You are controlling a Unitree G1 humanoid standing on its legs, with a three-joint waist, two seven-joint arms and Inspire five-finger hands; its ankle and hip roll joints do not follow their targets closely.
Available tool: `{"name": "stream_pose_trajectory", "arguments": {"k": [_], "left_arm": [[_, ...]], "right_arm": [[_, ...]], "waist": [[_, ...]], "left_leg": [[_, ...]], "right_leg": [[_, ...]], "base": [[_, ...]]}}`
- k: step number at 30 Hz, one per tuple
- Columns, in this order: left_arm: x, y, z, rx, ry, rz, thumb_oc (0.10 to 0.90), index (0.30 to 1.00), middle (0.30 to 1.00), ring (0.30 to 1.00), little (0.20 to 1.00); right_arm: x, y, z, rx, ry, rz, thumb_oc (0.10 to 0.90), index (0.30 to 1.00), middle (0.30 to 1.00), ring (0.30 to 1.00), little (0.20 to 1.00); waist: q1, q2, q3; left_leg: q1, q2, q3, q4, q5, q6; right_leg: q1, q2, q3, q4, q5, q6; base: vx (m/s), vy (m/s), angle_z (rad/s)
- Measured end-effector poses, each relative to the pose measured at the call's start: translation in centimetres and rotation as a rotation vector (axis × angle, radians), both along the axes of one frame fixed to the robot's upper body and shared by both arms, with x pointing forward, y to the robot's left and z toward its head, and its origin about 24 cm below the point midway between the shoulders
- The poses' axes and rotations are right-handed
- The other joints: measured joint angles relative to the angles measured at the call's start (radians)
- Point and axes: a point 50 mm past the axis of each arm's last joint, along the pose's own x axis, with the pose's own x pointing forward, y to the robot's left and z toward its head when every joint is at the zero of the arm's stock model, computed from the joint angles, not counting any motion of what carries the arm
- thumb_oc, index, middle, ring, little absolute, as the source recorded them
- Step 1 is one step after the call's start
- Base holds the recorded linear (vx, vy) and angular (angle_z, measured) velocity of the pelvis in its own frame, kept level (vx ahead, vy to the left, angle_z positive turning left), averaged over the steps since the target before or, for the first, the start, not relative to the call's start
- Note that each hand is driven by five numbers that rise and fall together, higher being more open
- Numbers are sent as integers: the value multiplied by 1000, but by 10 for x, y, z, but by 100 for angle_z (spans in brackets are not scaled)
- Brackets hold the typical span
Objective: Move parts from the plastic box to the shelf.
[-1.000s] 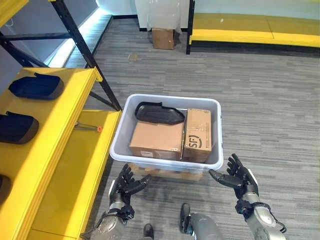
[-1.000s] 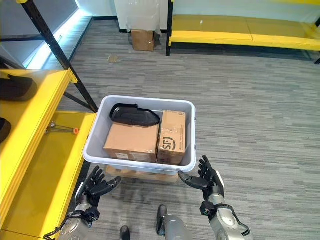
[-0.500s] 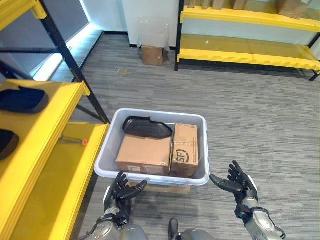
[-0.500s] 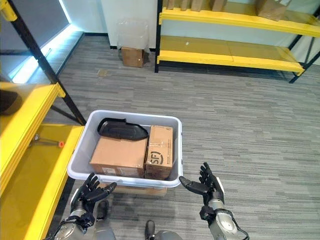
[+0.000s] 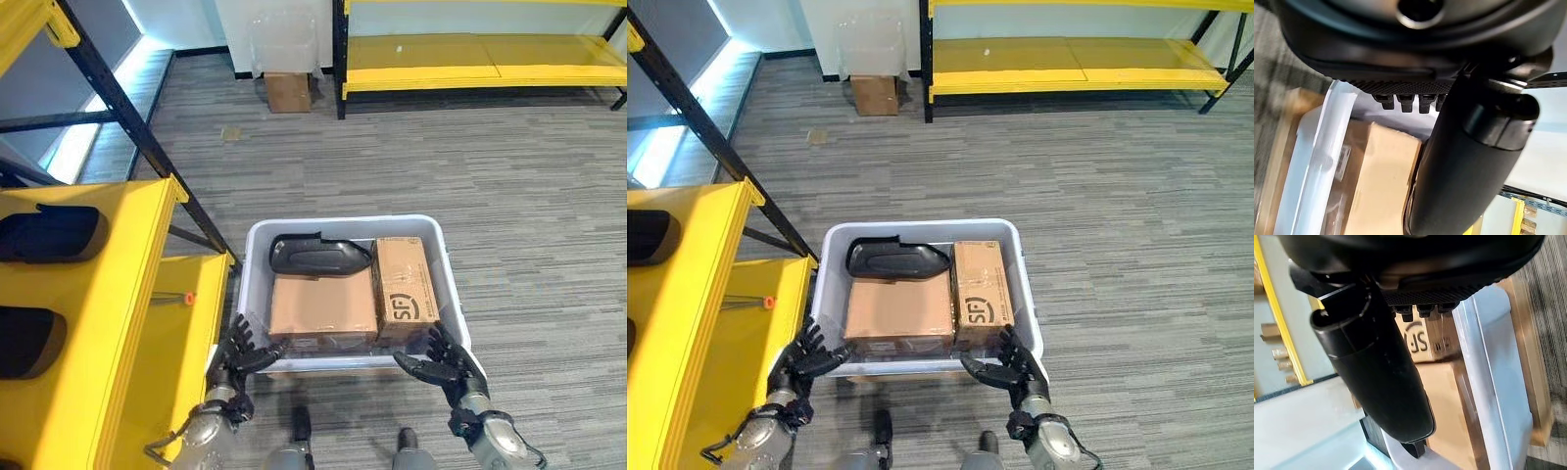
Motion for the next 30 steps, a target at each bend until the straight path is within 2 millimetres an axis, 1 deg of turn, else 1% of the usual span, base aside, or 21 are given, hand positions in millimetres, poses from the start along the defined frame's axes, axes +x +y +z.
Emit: {"name": "stream_pose_trajectory", "arguments": {"k": [1, 3, 4, 8, 11, 12, 13, 18, 22, 24, 28, 30], "left_arm": [[1, -1, 1, -1, -3, 6, 900, 1000, 1000, 1000, 1000], [-4, -3, -4, -9, 15, 6, 900, 1000, 1000, 1000, 1000], [-5, -9, -6, -18, 25, -8, 900, 1000, 1000, 1000, 1000], [-8, -19, -11, -52, 36, -11, 900, 1000, 1000, 1000, 1000], [-8, -19, -9, -55, 30, -11, 900, 1000, 1000, 1000, 1000], [-8, -19, -9, -55, 30, -10, 900, 1000, 1000, 1000, 1000], [-9, -18, -9, -54, 28, -7, 900, 1000, 1000, 1000, 1000], [-7, -19, -5, -57, 9, -12, 900, 1000, 1000, 1000, 1000], [-9, -19, -6, -58, 15, -12, 900, 1000, 1000, 1000, 1000], [-13, -19, -8, -60, 27, -13, 900, 1000, 1000, 1000, 1000], [-13, -20, -8, -65, 23, -26, 900, 1000, 1000, 1000, 1000], [-14, -21, -9, -68, 27, -27, 900, 1000, 1000, 1000, 1000]], "right_arm": [[2, -2, 1, -6, -5, -2, 900, 1000, 1000, 1000, 1000], [2, -5, 2, -18, -5, -6, 900, 1000, 1000, 1000, 1000], [3, -10, 4, -31, -8, -20, 900, 1000, 1000, 1000, 1000], [-4, -23, 3, -71, 8, -39, 900, 1000, 1000, 1000, 1000], [1, -27, 13, -142, -23, -9, 900, 1000, 1000, 1000, 1000], [1, -27, 15, -154, -32, 0, 900, 1000, 1000, 1000, 1000], [6, -27, 28, -192, -89, 22, 900, 1000, 1000, 1000, 1000], [16, -23, 49, -234, -187, 56, 900, 1000, 1000, 1000, 1000], [17, -23, 55, -259, -213, 70, 900, 1000, 1000, 1000, 1000], [16, -25, 55, -272, -211, 69, 900, 1000, 1000, 1000, 1000], [17, -26, 56, -295, -212, 76, 900, 1000, 1000, 1000, 1000], [17, -26, 57, -314, -217, 84, 900, 1000, 1000, 1000, 1000]], "waist": [[-2, 6, 3], [-5, 7, 3], [-7, 7, 3], [-10, 8, 3], [-12, 8, 2], [-11, 8, 2], [-11, 8, 2], [-11, 10, 1], [-11, 11, -7], [-12, 12, -16], [-14, 14, -17], [-11, 13, -21]], "left_leg": [[-2, 17, -2, 1, 5, -7], [3, 32, -2, 1, 4, -13], [1, 41, -2, 0, 2, -16], [4, 48, 0, -3, 2, -17], [9, 49, 3, -6, 11, -25], [12, 48, 4, -6, 11, -25], [34, 49, 3, -11, 11, -24], [52, 57, -3, -24, 15, -30], [63, 64, -10, -37, 20, -36], [74, 68, -13, -47, 24, -38], [77, 70, -18, -50, 27, -41], [104, 70, -18, -66, 30, -42]], "right_leg": [[3, 19, -1, -12, 11, -6], [11, 33, 0, -23, 16, -13], [9, 41, 0, -28, 18, -17], [10, 44, 3, -33, 22, -20], [19, 45, 4, -47, 30, -21], [23, 46, 4, -51, 32, -20], [48, 50, 0, -62, 34, -20], [75, 62, -2, -77, 37, -24], [87, 68, -3, -85, 38, -27], [97, 77, -5, -93, 39, -29], [104, 80, -10, -96, 41, -31], [128, 81, -12, -107, 42, -31]], "base": [[-2, 31, -8], [11, 14, -10], [25, 8, -9], [17, -14, -3], [34, -43, -3], [30, -49, 3], [22, -48, 2], [23, -32, 3], [25, -39, 1], [29, -33, 3], [8, -7, 1], [31, -10, 1]]}}
